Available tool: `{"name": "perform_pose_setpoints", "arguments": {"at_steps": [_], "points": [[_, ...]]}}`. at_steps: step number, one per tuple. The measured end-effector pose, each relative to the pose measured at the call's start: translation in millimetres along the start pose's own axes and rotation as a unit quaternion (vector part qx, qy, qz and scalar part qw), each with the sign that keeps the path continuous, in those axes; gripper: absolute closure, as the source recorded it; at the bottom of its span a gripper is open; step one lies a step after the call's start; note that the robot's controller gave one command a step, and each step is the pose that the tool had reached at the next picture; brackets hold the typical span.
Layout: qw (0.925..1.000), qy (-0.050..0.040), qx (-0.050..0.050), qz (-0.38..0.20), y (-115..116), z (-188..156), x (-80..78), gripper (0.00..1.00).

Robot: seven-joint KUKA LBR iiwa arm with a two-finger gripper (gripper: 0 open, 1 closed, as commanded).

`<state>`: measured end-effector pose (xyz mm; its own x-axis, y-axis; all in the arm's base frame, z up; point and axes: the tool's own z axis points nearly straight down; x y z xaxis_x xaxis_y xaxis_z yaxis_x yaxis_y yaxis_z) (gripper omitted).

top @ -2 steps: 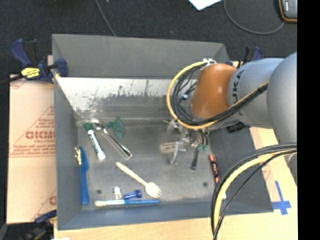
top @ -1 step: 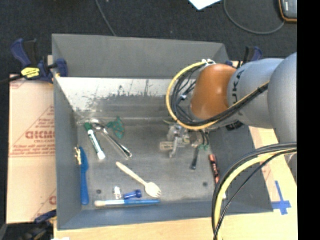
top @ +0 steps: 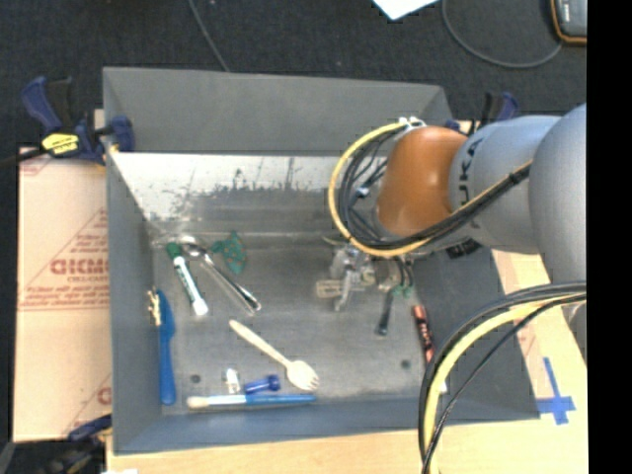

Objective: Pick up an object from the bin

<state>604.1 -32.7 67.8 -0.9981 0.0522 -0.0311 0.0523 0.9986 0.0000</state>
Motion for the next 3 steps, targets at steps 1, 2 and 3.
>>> {"name": "perform_pose_setpoints", "arguments": {"at_steps": [1, 2, 3], "points": [[1.0, -0.0004, 0.0, 0.0, 0, -5, 0.1, 1.0], [1.0, 0.0025, 0.0, 0.0, 0, -31, 0.9, 1.0], [1.0, -0.0009, 0.0, 0.0, 0, -60, -2.0, 1.0]]}}
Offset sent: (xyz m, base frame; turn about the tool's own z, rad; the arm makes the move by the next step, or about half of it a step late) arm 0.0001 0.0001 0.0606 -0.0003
